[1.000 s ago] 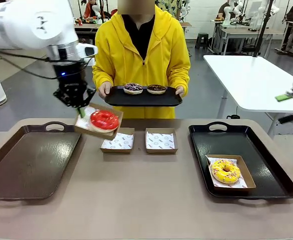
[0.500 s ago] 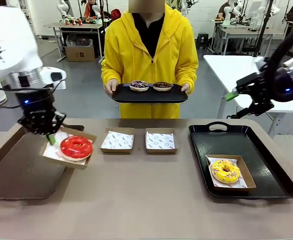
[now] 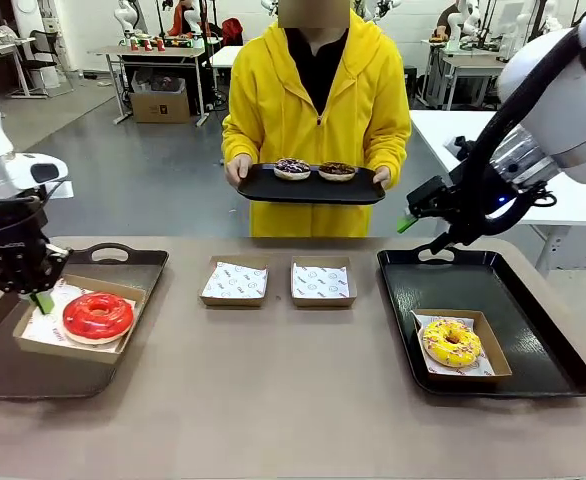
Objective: Individually package the donuts and arrange them on the tray.
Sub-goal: Place the picked Paper togo box on the Handle tray while simultaneously picking up another Paper togo box from the table with the other hand.
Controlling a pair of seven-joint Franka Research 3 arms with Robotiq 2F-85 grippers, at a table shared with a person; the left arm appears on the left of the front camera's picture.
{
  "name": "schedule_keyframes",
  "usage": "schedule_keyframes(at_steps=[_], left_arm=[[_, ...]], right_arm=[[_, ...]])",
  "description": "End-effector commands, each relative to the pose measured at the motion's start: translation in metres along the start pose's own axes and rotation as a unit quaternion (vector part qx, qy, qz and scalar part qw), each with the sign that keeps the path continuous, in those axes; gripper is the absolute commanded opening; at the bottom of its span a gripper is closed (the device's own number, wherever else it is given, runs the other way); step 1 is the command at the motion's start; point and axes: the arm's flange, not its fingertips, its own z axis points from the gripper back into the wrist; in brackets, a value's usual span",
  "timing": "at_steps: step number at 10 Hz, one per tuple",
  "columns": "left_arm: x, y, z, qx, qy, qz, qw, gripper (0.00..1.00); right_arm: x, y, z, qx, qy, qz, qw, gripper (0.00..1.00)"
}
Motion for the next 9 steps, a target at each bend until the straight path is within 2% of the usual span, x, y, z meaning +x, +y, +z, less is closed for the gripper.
schedule_keyframes(at_steps=[1, 2, 9], left_arm=[[0.001, 0.011, 0.005, 0.005, 0.0, 0.006, 1.0, 0.01], [0.0, 0.0, 0.0, 0.0, 0.0, 0.0, 1.0, 0.01], [0.0, 0.0, 0.0, 0.0, 0.0, 0.0, 1.0, 0.01]], right_arm=[[-0.004, 0.001, 0.002, -0.005, 0.005, -0.013, 1.0, 1.0], [0.0, 0.0, 0.0, 0.0, 0.0, 0.0, 1.0, 1.0], [0.0, 0.0, 0.0, 0.0, 0.0, 0.0, 1.0, 1.0]])
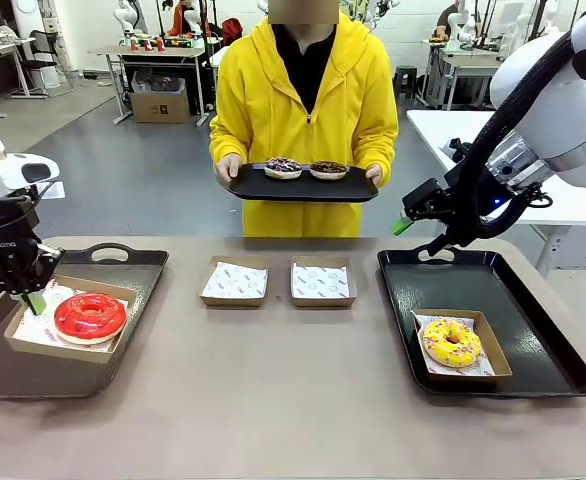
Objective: Individually package the donuts and arrange them on the tray.
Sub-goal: Place the picked Paper togo box on the Handle tray while simultaneously picking up another Paper togo box from the table with the other hand.
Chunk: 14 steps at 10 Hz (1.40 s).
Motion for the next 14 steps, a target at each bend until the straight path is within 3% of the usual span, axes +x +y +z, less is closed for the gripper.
schedule_keyframes(at_steps=[1, 5, 8, 9, 14], left_arm=[[0.0, 0.0, 0.0, 0.0, 0.0, 0.0, 1.0, 0.01], [0.029, 0.034, -0.003, 0.068, 0.008, -0.008, 0.998, 0.01], [0.034, 0.054, -0.017, 0.066, 0.009, -0.005, 0.998, 0.01], [0.028, 0.041, -0.011, 0.064, 0.012, 0.003, 0.998, 0.01], [0.028, 0.041, -0.011, 0.064, 0.012, 0.003, 0.998, 0.01]], right_arm=[[0.0, 0.0, 0.0, 0.0, 0.0, 0.0, 1.0, 1.0], [0.048, 0.045, -0.049, -0.127, 0.023, -0.001, 0.992, 1.0], [0.089, 0.07, -0.099, -0.218, 0.019, -0.028, 0.975, 1.0], [0.096, 0.076, -0.12, -0.24, 0.022, -0.03, 0.97, 1.0], [0.109, 0.071, -0.18, -0.294, 0.025, -0.032, 0.955, 1.0]])
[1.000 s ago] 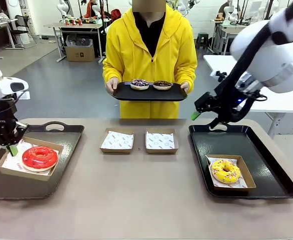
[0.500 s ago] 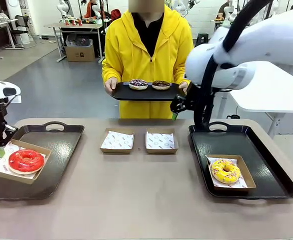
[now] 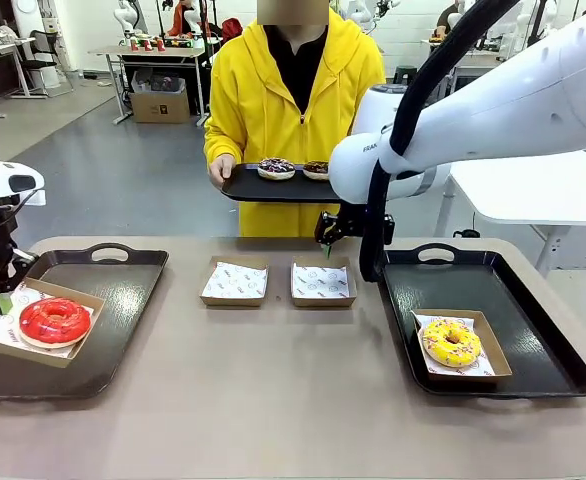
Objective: Individually package the donuts and arrange them on the tray.
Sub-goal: Place the picked Paper togo box on the Handle tray while simultaneously picking up another Paper togo box from the table with the other hand.
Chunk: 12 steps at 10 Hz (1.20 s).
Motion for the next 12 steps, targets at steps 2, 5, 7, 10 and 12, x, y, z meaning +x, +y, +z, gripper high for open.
schedule_keyframes(at_steps=[2, 5, 7, 10, 12], left_arm=[[-0.002, -0.002, 0.003, -0.001, -0.002, 0.004, 1.0, 0.01], [-0.002, -0.002, 0.003, -0.001, -0.002, 0.004, 1.0, 0.01], [-0.002, -0.002, 0.003, -0.001, -0.002, 0.004, 1.0, 0.01], [0.003, -0.002, -0.004, -0.001, -0.002, -0.004, 1.0, 0.01], [0.004, -0.005, -0.011, -0.004, -0.04, 0.006, 0.999, 0.01]], right_arm=[[0.008, -0.002, -0.014, -0.029, 0.004, -0.023, 0.999, 1.0], [0.003, -0.007, -0.014, -0.009, 0.008, -0.008, 1.0, 1.0], [0.003, -0.007, -0.014, -0.009, 0.008, -0.008, 1.0, 1.0], [-0.002, -0.005, -0.018, -0.005, 0.007, -0.003, 1.0, 1.0], [-0.006, -0.004, -0.025, 0.003, 0.004, -0.003, 1.0, 1.0]])
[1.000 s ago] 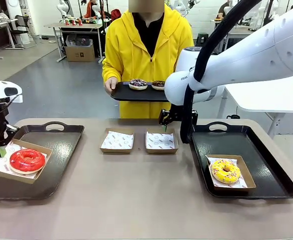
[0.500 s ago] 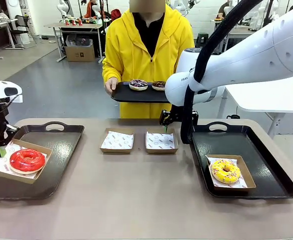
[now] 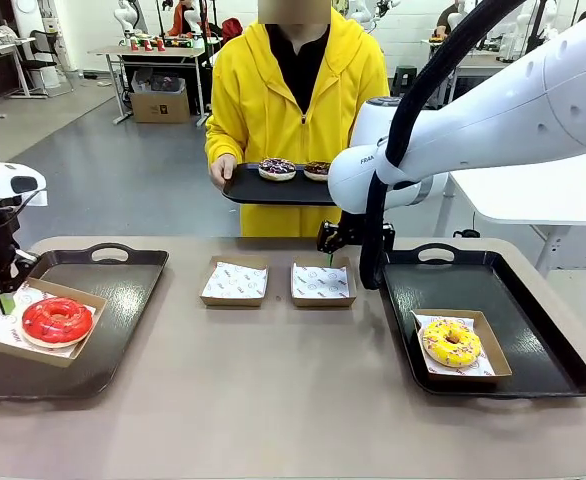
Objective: Individually package the donuts and arrange them on the tray.
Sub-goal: Place the picked Paper togo box on the Handle tray while simultaneously picking up another Paper togo box from the table with the other hand.
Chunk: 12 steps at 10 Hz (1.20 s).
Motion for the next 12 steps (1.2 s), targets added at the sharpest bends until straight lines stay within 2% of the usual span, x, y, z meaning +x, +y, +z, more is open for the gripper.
schedule_keyframes(at_steps=[1, 3, 12], left_arm=[[-0.002, -0.003, -0.011, -0.003, -0.04, 0.014, 0.999, 0.01], [-0.004, 0.002, -0.023, -0.012, -0.057, 0.022, 0.998, 0.01], [0.006, 0.004, -0.062, -0.031, -0.024, 0.006, 0.999, 0.01]], right_arm=[[-0.005, -0.002, -0.01, 0.012, -0.006, 0.001, 1.0, 1.0], [-0.006, -0.003, -0.018, 0.003, 0.001, -0.009, 1.0, 1.0], [-0.004, -0.007, -0.038, 0.002, 0.022, -0.016, 1.0, 1.0]])
